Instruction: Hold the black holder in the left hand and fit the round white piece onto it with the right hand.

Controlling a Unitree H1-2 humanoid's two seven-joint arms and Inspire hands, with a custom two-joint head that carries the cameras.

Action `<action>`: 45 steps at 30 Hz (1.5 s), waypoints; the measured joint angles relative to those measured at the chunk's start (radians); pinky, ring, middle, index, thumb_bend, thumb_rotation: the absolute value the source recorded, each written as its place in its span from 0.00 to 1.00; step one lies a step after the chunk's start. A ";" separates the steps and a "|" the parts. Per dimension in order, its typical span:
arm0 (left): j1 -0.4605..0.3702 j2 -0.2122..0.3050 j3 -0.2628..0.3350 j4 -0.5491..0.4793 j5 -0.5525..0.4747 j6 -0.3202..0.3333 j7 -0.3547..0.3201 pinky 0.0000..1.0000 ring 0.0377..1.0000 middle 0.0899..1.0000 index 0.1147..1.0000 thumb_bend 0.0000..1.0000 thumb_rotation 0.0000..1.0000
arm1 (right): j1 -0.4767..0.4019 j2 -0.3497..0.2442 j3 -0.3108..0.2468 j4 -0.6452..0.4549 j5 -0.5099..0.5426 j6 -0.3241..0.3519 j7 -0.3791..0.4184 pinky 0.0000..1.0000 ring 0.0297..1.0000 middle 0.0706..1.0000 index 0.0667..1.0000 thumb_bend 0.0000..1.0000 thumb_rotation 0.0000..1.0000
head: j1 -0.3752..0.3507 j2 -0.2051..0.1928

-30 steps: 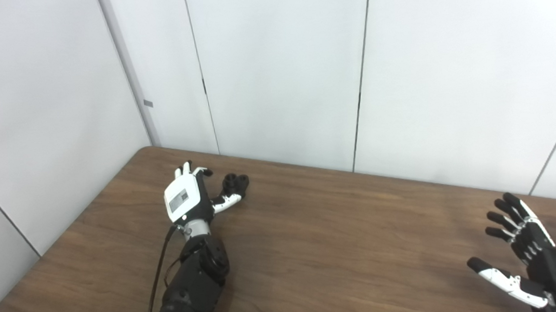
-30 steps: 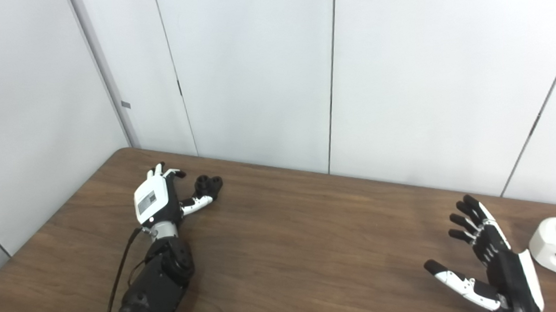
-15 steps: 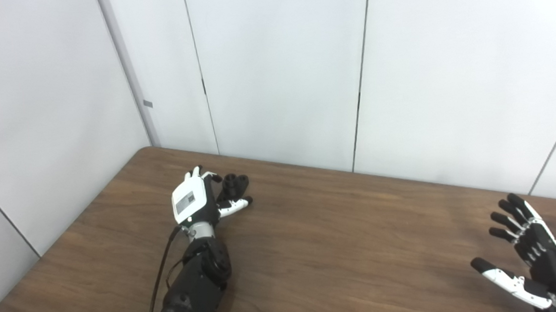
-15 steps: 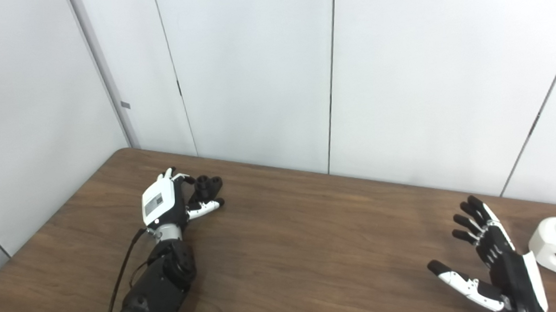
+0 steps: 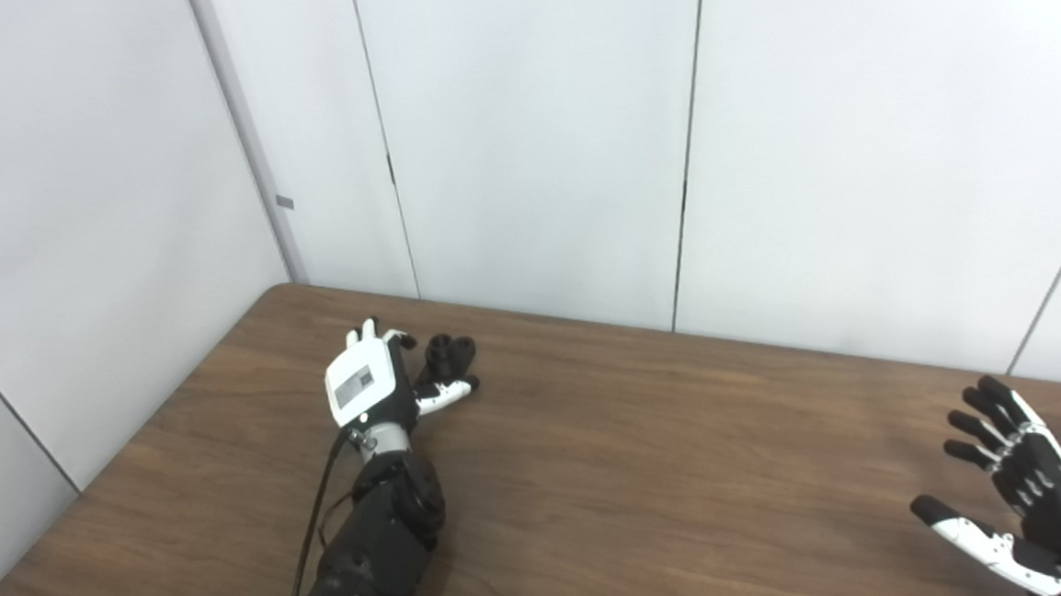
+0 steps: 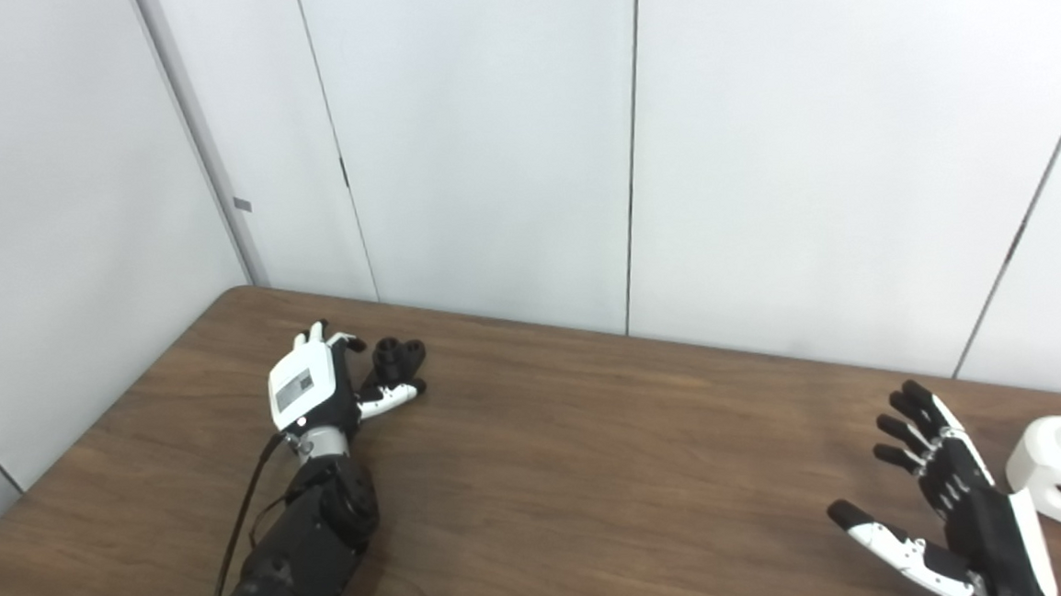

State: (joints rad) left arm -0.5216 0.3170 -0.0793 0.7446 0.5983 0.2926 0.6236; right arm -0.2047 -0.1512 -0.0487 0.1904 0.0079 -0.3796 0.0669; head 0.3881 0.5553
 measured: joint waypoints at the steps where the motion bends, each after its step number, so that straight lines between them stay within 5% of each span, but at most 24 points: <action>1: -0.003 0.000 0.000 0.007 -0.001 0.000 0.000 0.88 0.99 0.97 0.70 0.92 0.41 | 0.000 -0.002 0.000 0.000 0.002 0.000 0.002 0.77 0.83 0.89 0.89 0.57 0.25 | 0.000 0.002; 5: -0.006 0.001 0.000 0.012 -0.009 0.001 -0.002 0.90 0.99 0.97 0.67 0.91 0.40 | 0.001 -0.004 -0.001 -0.001 0.007 0.003 0.007 0.77 0.83 0.89 0.88 0.57 0.24 | -0.002 0.008; 11: -0.004 0.002 0.007 0.008 -0.050 -0.006 -0.031 0.94 0.97 0.89 0.51 0.87 0.23 | 0.003 -0.005 -0.001 -0.006 0.003 0.017 0.007 0.76 0.83 0.89 0.89 0.57 0.26 | -0.002 0.012; 13: -0.002 0.004 0.003 0.005 -0.057 -0.008 -0.044 0.92 0.93 0.85 0.43 0.60 0.10 | 0.004 -0.005 -0.001 -0.007 0.004 0.018 0.007 0.76 0.83 0.89 0.89 0.58 0.26 | -0.002 0.012; 15: -0.001 0.007 -0.007 0.001 -0.058 -0.014 -0.050 0.90 0.91 0.83 0.42 0.54 0.07 | 0.005 -0.005 -0.001 -0.008 0.006 0.022 0.009 0.77 0.83 0.89 0.88 0.58 0.27 | -0.002 0.018; 33: 0.010 0.040 -0.075 -0.001 -0.037 -0.059 -0.065 0.76 0.80 0.77 0.41 0.52 0.06 | 0.026 -0.005 -0.013 -0.043 -0.002 0.058 -0.007 0.74 0.80 0.86 0.87 0.56 0.26 | -0.029 0.034; 36: 0.009 0.051 -0.092 0.008 -0.039 -0.105 -0.065 0.77 0.83 0.77 0.41 0.52 0.06 | 0.031 -0.003 -0.012 -0.051 -0.014 0.065 -0.010 0.76 0.81 0.87 0.88 0.57 0.26 | -0.058 0.037; 38: 0.012 0.058 -0.100 0.005 -0.047 -0.150 -0.077 0.86 0.89 0.80 0.41 0.52 0.06 | 0.034 -0.002 -0.012 -0.054 -0.018 0.065 -0.013 0.76 0.81 0.86 0.88 0.59 0.29 | -0.072 0.038; 45: 0.063 0.085 -0.164 -0.090 -0.077 -0.391 -0.224 0.94 0.94 0.84 0.41 0.52 0.06 | 0.024 -0.001 -0.012 -0.038 -0.017 0.061 -0.015 0.76 0.81 0.86 0.86 0.64 0.31 | -0.116 0.049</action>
State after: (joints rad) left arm -0.4589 0.4022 -0.2433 0.6546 0.5211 -0.0985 0.3995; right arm -0.1808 -0.1526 -0.0608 0.1526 -0.0092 -0.3189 0.0520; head 0.2716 0.6044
